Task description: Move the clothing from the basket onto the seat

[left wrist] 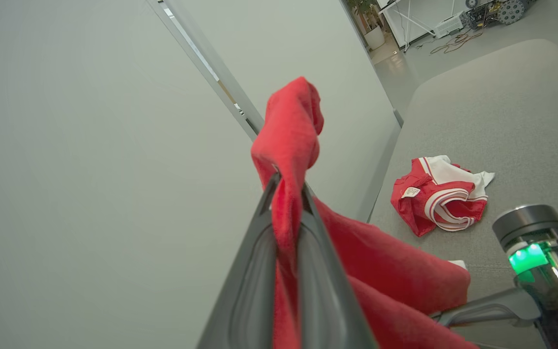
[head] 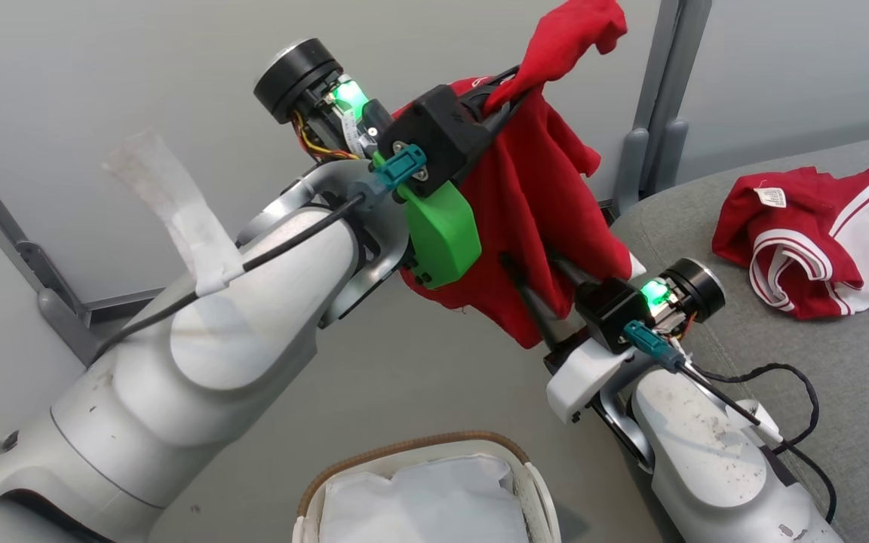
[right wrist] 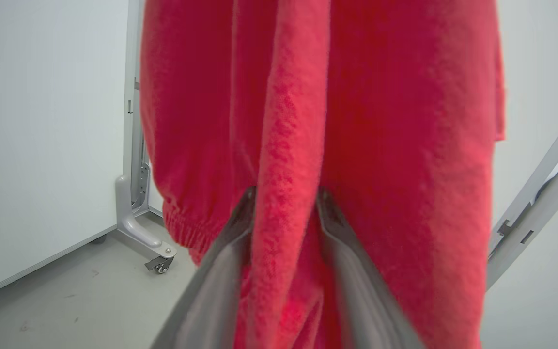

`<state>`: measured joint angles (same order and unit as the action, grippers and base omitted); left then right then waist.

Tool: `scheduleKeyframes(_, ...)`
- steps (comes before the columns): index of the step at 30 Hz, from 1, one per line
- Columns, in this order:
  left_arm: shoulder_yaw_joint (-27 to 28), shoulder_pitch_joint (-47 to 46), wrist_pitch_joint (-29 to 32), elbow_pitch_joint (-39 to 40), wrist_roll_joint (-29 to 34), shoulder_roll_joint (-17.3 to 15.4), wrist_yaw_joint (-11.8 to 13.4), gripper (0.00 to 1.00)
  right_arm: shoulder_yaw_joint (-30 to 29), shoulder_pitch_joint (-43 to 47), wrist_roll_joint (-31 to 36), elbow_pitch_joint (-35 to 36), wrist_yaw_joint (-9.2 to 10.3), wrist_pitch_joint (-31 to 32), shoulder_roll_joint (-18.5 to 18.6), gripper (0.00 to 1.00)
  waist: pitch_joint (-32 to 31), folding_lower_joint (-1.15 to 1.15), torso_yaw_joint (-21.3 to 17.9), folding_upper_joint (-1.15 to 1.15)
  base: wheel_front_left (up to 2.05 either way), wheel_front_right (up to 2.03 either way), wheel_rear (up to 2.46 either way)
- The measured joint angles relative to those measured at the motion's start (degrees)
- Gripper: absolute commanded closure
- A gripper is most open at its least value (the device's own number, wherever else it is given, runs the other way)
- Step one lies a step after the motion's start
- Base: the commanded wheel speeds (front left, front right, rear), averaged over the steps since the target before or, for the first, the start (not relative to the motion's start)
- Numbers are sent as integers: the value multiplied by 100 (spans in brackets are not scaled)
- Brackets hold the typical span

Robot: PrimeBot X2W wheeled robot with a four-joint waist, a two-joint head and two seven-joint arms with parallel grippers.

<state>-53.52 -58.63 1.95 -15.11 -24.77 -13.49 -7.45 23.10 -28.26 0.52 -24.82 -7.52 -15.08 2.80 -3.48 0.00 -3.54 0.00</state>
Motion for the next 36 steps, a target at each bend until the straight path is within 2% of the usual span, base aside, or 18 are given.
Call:
scheduleKeyframes(1, 7, 17, 7, 10, -13, -32, 19, 100, -12, -17, 1, -16, 0, 0, 0, 100, 1, 0, 3, 0, 0, 0, 0)
scheduleKeyframes(12, 209, 731, -320, -364, -382, -243, 286, 99, -4, -46, -301, 86, 0, 0, 0, 100, 52, 0, -99, 0, 0, 0, 0)
scheduleKeyframes(14, 257, 965, -504, -488, -485, -231, 330, 59, -14, -46, -319, 111, 0, 0, 0, 100, 76, 0, -122, 0, 0, 0, 0)
scheduleKeyframes(15, 277, 1071, -604, -546, -537, -220, 345, 25, -29, -45, -319, 124, 0, 0, 0, 100, 85, 0, -132, 0, 0, 0, 0)
scheduleKeyframes(16, 292, 1199, -731, -606, -580, -208, 369, 0, -59, -45, -319, 142, -1, 0, 0, 100, 96, 0, -145, 0, 0, 0, 0)
scheduleKeyframes(26, 388, 2388, -1592, -1347, -995, 234, 493, 0, -509, -41, -202, 232, 0, 0, 1, 100, 201, 0, -163, 0, 0, 0, 0)
scheduleKeyframes(29, 391, 2691, -1671, -1472, -904, 343, 522, 0, -659, -2, -151, 253, 0, 0, 1, 100, 234, 0, -160, 0, 0, 0, 0)
scheduleKeyframes(36, 814, 3470, -1697, -1327, -727, 628, 545, 0, -932, 97, -53, 357, 0, 0, 1, 100, 305, 0, -146, 0, 0, 0, 0)
